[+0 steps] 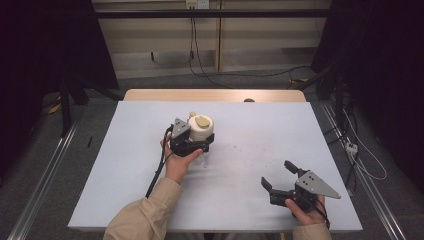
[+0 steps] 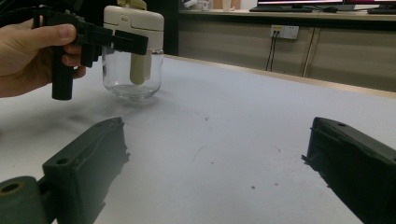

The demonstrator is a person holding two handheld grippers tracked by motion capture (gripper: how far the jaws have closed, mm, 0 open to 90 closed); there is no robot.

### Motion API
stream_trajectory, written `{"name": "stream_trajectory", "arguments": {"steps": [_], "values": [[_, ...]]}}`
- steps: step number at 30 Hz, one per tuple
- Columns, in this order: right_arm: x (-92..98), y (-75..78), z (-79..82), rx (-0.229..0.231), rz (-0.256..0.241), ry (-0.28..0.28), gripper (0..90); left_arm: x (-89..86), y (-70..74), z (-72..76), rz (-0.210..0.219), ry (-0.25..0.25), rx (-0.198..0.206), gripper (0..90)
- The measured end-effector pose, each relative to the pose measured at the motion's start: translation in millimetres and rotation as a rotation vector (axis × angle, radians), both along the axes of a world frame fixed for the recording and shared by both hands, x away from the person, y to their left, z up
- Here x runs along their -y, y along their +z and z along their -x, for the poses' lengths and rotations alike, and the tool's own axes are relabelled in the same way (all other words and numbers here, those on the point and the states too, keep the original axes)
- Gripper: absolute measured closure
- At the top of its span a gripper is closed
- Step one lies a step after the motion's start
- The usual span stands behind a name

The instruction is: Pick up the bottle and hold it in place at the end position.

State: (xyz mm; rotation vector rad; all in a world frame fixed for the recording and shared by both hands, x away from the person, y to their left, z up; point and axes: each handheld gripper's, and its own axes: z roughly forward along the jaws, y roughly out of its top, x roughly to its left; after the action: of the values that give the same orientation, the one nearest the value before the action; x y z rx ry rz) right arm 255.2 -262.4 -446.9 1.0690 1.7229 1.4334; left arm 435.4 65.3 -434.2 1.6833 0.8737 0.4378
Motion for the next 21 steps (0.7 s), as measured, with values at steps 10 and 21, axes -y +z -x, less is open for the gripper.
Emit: {"name": "stream_trajectory", "arguments": {"steps": [10, 21], "values": [[0.3, 0.1, 0.2, 0.001, -0.002, 0.001, 3.8, 5.3, -1.2, -0.1, 0.017, -0.003, 0.012, 5.9], [0.3, 0.6, 0.7, 0.004, -0.005, 0.003, 3.9, 9.5, -7.9, 1.9, 0.033, 0.000, 0.036, 6.0]]}}
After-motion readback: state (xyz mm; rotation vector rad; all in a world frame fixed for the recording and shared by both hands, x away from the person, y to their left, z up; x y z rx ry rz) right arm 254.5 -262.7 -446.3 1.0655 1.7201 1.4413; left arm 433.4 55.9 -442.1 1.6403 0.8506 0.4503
